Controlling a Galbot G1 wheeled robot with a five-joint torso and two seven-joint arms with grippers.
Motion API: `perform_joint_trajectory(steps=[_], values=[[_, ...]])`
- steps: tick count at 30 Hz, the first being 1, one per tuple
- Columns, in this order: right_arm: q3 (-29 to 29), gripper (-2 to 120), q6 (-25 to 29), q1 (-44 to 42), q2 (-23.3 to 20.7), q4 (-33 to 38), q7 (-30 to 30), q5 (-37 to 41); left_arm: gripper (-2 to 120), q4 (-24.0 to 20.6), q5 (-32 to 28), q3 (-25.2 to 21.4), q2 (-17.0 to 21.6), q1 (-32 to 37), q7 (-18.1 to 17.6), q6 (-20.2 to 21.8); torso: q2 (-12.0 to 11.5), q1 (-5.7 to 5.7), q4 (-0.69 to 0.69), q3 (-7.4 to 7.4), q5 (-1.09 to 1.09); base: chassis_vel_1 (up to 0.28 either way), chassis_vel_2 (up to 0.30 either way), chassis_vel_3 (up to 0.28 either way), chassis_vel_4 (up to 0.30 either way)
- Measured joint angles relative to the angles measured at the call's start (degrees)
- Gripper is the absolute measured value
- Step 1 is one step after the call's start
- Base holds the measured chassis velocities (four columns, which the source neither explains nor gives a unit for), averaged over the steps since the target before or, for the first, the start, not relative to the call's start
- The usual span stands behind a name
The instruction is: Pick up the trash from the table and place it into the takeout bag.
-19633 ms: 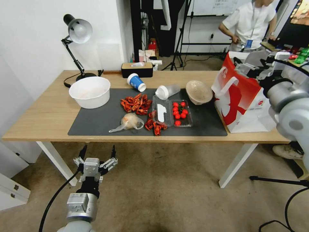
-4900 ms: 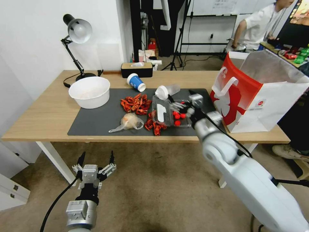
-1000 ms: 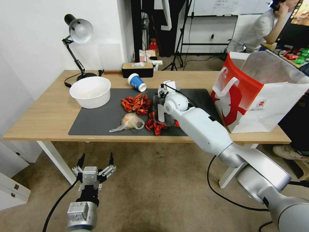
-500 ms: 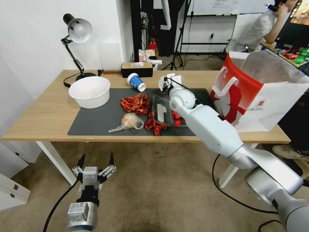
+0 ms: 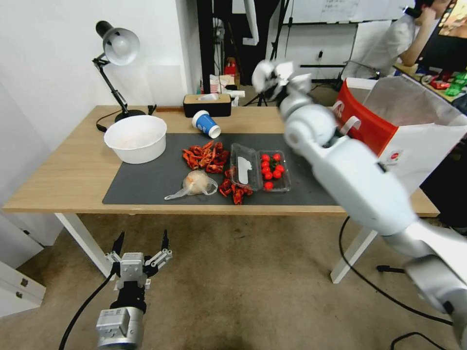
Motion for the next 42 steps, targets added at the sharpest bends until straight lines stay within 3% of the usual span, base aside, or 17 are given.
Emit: perform_joint_trajectory(steps=[5,8,10,19,22,24,25,27,34,37,42], values=[[7.30,19,-0.70,-4.10,-10.38,6.05,2.63,3.00,100,-0.01,0.30,0.36,-0.15,0.02,-0.01,-0.06,0.01,0.00,-0.07,0.00,0.02,0.000,0.000,0.000,0.000],[9.29,19,-1.17,-6.12,-12.60,6.81,2.97,4.24,100,0.04,0.55,0.70,-0.25,-0.02,-0.01,-0.08,0.01,0.00,-0.06,0.00,0.02,0.000,0.000,0.000,0.000],[13.93,19,-1.72,-11.74,-16.07,8.23,3.03,7.43,100,0.39,1.03,1.43,-0.32,-0.07,-0.02,-0.15,0.01,0.00,-0.01,0.01,0.02,0.000,0.000,0.000,0.000],[22.10,22,-1.72,-22.97,-18.15,11.91,3.77,8.74,100,0.48,1.27,1.88,-0.12,0.00,0.04,-0.17,0.01,-0.01,-0.02,0.00,0.00,0.000,0.000,0.000,0.000],[22.45,29,-1.67,-23.38,-18.05,12.12,4.08,8.74,100,0.45,1.29,1.98,-0.10,0.12,0.07,-0.16,0.01,0.00,-0.02,0.00,0.00,0.000,0.000,0.000,0.000],[22.74,41,-1.64,-23.74,-17.95,12.38,4.34,8.75,100,0.29,1.32,2.06,-0.10,0.35,0.08,-0.16,0.01,0.00,-0.02,0.00,0.00,0.000,0.000,0.000,0.000],[22.74,41,-1.64,-23.74,-17.95,12.38,4.34,8.75,100,0.29,1.32,2.06,-0.10,0.35,0.08,-0.16,0.01,0.00,-0.02,0.00,0.00,0.000,0.000,0.000,0.000],[22.91,56,-1.63,-24.11,-17.72,12.38,4.49,8.75,100,-0.10,1.32,2.04,-0.03,0.94,0.07,-0.19,0.01,0.00,-0.02,0.00,-0.01,0.000,0.000,0.000,0.000],[22.96,75,-1.63,-24.40,-17.89,12.08,4.72,8.80,100,-0.43,1.07,1.81,0.57,1.09,0.03,-0.37,0.00,0.00,-0.01,0.01,-0.01,0.000,0.000,0.000,0.000],[23.74,91,-1.62,-25.52,-18.64,13.43,4.47,9.13,100,-0.43,1.08,2.40,0.26,1.01,0.03,-0.42,0.00,0.00,-0.03,0.01,0.00,0.000,0.000,0.000,0.000],[24.67,99,-1.18,-27.07,-18.80,15.39,4.06,9.30,100,-0.61,1.15,2.54,0.15,1.26,0.03,-0.63,0.00,0.00,-0.03,0.01,-0.01,0.000,0.000,0.000,0.000]])
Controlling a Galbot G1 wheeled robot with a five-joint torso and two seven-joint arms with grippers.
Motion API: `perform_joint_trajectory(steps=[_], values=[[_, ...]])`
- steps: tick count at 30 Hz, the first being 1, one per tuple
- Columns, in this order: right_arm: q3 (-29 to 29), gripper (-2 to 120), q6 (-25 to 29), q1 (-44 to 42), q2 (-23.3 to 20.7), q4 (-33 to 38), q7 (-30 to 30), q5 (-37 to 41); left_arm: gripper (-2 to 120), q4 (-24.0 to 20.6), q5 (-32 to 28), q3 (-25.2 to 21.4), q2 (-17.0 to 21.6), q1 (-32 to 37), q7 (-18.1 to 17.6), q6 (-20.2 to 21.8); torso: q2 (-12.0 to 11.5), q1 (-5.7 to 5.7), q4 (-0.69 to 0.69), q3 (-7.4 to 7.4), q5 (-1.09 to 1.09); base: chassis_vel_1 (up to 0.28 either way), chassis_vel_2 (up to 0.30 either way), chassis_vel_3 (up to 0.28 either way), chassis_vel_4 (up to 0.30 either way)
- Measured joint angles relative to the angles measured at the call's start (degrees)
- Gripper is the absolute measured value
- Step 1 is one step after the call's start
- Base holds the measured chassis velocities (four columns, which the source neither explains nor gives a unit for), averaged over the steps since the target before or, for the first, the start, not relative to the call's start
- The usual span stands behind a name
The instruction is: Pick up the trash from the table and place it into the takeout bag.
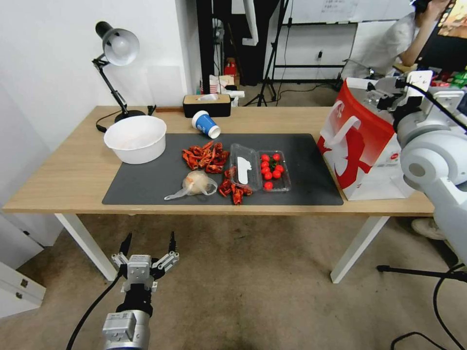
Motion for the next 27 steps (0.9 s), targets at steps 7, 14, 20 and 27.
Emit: perform_joint_trajectory(steps=[7,14,20,27], values=[[2.73,100,3.09,-5.28,0.05,6.77,-1.28,2.89,100,-0.52,0.06,-0.37,-0.04,0.74,-0.02,-0.34,0.00,0.00,0.00,0.00,0.00,0.000,0.000,0.000,0.000],[6.12,100,8.85,-13.78,0.56,13.18,-4.80,4.18,100,-0.84,0.09,-0.53,-0.05,0.91,-0.02,-0.49,0.00,0.00,0.00,0.00,0.01,0.000,0.000,0.000,0.000],[7.22,100,10.27,-24.73,3.37,19.08,-8.65,2.63,100,-0.92,0.00,-0.68,-0.01,0.86,-0.20,-0.49,0.00,0.00,0.00,-0.01,-0.01,0.000,0.000,0.000,0.000],[3.74,100,25.55,-41.60,11.61,19.59,-17.07,-14.53,100,-0.93,-0.62,-1.01,0.51,0.69,-0.22,-0.50,0.00,0.00,-0.01,-0.01,-0.01,0.000,0.000,0.000,0.000]])
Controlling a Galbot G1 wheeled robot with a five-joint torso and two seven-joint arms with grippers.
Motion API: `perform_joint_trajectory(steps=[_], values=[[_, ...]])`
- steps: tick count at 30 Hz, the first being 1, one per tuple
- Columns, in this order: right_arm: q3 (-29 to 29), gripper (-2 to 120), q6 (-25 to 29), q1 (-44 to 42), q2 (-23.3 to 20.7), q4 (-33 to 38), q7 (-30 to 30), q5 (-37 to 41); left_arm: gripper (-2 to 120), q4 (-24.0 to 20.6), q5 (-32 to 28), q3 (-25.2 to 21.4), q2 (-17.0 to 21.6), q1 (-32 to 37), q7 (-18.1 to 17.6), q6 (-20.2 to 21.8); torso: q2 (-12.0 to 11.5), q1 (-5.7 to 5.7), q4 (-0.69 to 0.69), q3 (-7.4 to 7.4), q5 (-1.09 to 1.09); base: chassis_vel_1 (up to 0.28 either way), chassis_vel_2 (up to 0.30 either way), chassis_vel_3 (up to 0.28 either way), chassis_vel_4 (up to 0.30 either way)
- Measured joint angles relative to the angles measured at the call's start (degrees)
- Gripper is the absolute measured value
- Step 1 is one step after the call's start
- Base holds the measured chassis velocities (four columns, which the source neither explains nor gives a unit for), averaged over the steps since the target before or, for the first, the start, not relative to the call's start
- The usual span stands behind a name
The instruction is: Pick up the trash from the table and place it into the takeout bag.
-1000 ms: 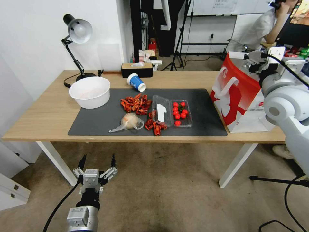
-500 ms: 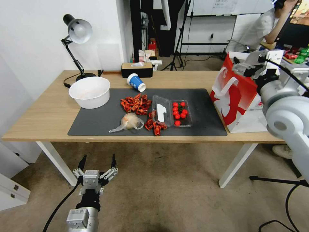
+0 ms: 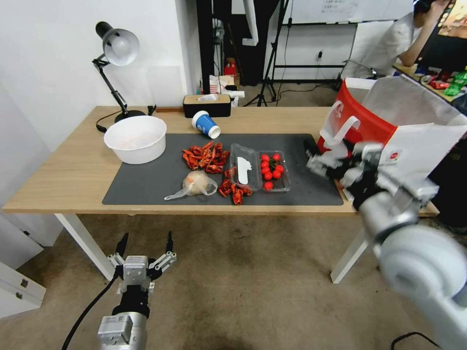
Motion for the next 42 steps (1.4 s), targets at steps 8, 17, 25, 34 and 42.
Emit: perform_joint_trajectory(steps=[8,17,25,34,42], values=[[-0.93,100,15.56,-13.59,7.83,-6.91,-4.88,-13.04,100,0.53,-0.72,-0.26,0.54,-0.39,0.02,-0.09,0.00,0.00,0.00,0.00,0.02,0.000,0.000,0.000,0.000],[-0.83,100,21.83,-17.87,11.19,-12.56,-6.62,-16.37,100,1.32,-0.80,0.02,0.89,-1.00,0.02,-0.12,0.00,0.00,0.01,0.00,0.02,0.000,0.000,0.000,0.000],[-0.87,100,23.02,-17.97,12.35,-14.41,-7.12,-16.98,100,1.77,-1.01,0.33,1.14,-1.27,0.10,-0.14,0.00,0.00,0.02,0.00,0.00,0.000,0.000,0.000,0.000],[-0.90,100,22.75,-17.76,12.59,-14.44,-7.14,-16.98,100,1.83,-1.47,0.20,1.37,-1.43,0.17,-0.14,0.00,0.00,0.02,0.00,0.01,0.000,0.000,0.000,0.000],[-1.33,100,20.50,-17.08,13.03,-13.58,-6.84,-16.88,100,1.84,-1.94,-0.06,1.80,-1.72,0.25,-0.13,0.00,0.00,0.01,0.01,0.01,0.000,0.000,0.000,0.000]])
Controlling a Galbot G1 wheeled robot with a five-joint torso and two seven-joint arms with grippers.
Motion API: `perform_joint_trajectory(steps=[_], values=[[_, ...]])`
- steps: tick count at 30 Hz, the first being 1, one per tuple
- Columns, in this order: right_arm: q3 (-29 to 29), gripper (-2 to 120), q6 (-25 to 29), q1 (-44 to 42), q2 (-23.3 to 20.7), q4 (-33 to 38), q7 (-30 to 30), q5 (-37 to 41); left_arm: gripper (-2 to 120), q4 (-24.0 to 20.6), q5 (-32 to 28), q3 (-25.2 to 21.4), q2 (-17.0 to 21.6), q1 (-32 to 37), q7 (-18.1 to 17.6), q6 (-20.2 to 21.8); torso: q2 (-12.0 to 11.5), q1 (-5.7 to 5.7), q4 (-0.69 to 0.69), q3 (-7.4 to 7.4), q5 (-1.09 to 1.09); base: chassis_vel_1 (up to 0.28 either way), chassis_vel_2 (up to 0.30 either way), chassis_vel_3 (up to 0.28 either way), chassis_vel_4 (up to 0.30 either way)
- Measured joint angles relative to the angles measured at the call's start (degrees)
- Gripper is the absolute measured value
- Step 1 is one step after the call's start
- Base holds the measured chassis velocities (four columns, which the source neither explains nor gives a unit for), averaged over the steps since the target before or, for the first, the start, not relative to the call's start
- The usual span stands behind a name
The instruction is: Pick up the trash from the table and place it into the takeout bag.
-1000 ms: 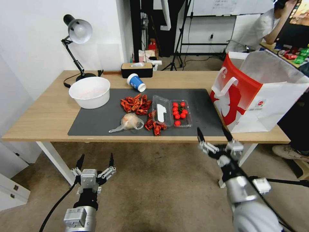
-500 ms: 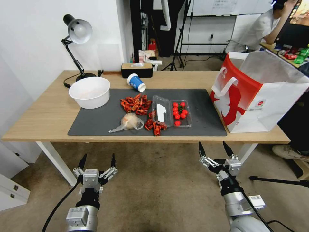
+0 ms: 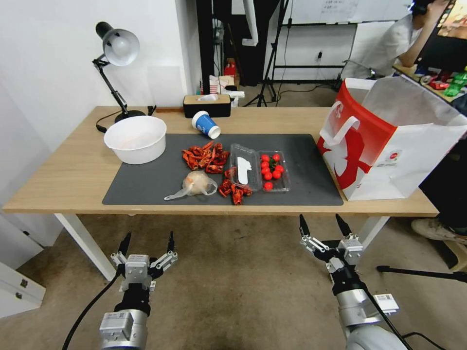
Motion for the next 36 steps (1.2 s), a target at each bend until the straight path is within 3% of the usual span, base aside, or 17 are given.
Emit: perform_joint_trajectory(steps=[23,29,36], values=[[-0.89,100,-0.95,0.48,-0.27,-1.10,0.20,-0.29,100,0.38,-0.77,-0.44,0.39,-1.54,0.10,0.86,0.00,0.00,0.00,0.00,0.00,0.000,0.000,0.000,0.000],[-0.52,100,-0.98,0.20,-0.45,-0.86,0.31,-0.24,100,-0.27,-5.26,-2.71,1.63,-5.23,0.16,3.60,0.00,0.00,0.00,0.00,0.00,0.000,0.000,0.000,0.000],[-0.62,100,-1.53,0.43,-0.57,-0.93,0.41,-0.22,100,-2.01,-12.64,-4.30,6.81,-9.10,-0.08,7.65,0.00,0.00,0.00,0.00,-0.01,0.000,0.000,0.000,0.000]])
